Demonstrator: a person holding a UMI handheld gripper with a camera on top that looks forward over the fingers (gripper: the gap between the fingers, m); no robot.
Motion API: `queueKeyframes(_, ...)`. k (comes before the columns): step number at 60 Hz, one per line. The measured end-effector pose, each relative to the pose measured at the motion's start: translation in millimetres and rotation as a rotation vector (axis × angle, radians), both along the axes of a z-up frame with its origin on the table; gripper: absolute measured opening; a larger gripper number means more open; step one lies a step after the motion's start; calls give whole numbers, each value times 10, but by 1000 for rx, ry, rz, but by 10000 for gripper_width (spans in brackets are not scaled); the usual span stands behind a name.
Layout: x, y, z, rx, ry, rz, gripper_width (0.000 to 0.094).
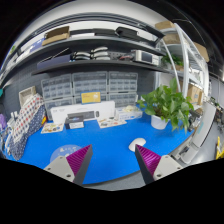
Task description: Arrange mouse
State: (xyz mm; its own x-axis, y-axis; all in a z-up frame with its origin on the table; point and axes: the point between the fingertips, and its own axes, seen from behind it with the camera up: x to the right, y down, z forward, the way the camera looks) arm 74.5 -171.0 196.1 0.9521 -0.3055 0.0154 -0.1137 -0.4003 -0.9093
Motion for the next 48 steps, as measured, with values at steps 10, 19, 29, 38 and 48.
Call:
queueKeyframes(10, -96, -194, -533, -96, 10, 58, 882)
queueKeyframes(19, 21, -201, -1058, -150, 12, 81, 878)
queueKeyframes(29, 481, -154, -1451, -214, 22, 103, 877)
queueKeyframes(38, 1041, 109, -1701, -254, 38, 115, 873)
queueKeyframes(48, 1477, 551, -1828, -284, 75, 168, 865)
